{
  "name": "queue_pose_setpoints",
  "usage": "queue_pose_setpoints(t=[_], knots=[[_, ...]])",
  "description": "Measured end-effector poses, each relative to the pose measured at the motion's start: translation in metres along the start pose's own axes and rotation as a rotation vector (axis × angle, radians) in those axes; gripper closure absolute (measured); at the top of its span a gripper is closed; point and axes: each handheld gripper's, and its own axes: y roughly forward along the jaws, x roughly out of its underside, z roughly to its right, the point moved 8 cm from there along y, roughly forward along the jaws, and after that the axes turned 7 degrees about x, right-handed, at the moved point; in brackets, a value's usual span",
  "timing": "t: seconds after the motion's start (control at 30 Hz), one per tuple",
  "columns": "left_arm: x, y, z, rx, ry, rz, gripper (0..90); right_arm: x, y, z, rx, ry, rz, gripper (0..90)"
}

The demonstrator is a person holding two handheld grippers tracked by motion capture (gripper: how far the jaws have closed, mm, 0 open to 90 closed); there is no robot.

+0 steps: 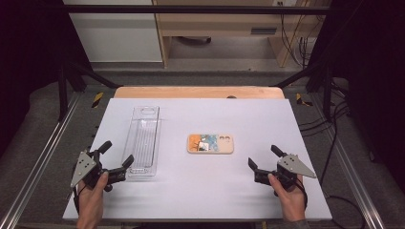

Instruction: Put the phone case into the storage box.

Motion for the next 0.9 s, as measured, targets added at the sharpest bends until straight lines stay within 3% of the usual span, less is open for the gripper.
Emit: queue_pose_setpoints(t=[0.3,0.57,0.8,0.9], knots=[[0.0,0.0,0.0,0.002,0.002,-0.003,0.7,-0.02,0.014,0.0,0.01,-0.042,-0.046,2.5],[0.0,0.0,-0.001,0.0,-0.001,-0.002,0.7,-0.044,0.025,-0.003,0.014,-0.064,-0.055,4.8],[0.0,-0.001,-0.002,-0.003,-0.001,-0.001,0.7,-0.057,0.035,-0.007,-0.008,-0.034,-0.071,3.8],[0.001,-0.001,-0.002,-0.003,-0.002,-0.002,0.7,-0.062,0.04,-0.009,-0.016,-0.048,-0.073,3.1]])
